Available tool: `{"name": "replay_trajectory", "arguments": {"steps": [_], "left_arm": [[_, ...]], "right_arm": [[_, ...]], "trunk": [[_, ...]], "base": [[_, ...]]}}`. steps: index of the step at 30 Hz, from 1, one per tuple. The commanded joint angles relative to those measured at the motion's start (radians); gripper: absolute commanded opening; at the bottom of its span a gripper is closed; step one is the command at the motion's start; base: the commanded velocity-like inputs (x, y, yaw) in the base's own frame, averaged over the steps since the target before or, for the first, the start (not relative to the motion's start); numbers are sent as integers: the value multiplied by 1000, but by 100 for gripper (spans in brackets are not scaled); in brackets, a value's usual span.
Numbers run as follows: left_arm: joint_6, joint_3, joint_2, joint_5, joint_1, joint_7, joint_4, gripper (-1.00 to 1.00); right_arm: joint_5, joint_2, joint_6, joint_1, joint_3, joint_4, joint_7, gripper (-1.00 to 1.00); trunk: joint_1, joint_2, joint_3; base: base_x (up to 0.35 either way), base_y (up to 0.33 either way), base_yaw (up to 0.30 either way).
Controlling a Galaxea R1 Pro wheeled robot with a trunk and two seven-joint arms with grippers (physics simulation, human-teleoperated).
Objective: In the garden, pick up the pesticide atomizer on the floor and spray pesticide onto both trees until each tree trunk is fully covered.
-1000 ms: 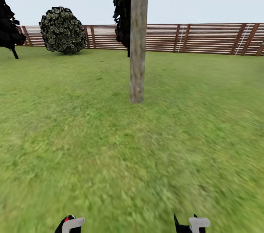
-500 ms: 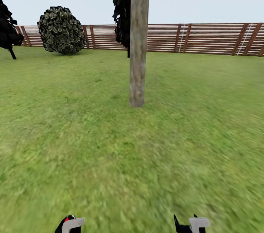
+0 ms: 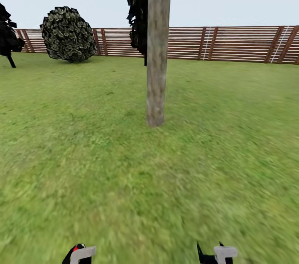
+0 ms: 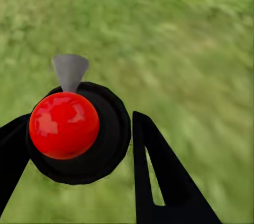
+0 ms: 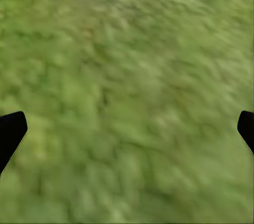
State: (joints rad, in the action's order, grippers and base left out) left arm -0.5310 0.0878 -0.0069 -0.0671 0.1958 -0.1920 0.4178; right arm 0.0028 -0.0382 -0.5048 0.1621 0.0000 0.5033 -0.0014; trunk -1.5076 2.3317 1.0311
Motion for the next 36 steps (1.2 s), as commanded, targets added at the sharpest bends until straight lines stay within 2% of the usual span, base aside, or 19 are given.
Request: {"name": "replay_trajectory", "arguments": {"steps": [1,13,22,36], "left_arm": [[-3,4,-1,-7,1,-3,-1,-100],[-3,4,-1,-7,1,-3,-1,-100],[-3,4,-1,-7,1,-3,-1,-100],[-3,6,-1,-7,1,-3,-1,-100]], "right_arm": [[0,0,-3,0,0,0,0,100],[0,0,-3,0,0,1,0,100],[0,0,-3,0,0,0,0,100],[0,0,-3,0,0,1,0,100]], "trunk": [[0,0,1],[0,0,1],[0,0,1],[0,0,1]], "base": [[339,0,0],[339,0,-5],[339,0,-136],[339,0,-5]]}}
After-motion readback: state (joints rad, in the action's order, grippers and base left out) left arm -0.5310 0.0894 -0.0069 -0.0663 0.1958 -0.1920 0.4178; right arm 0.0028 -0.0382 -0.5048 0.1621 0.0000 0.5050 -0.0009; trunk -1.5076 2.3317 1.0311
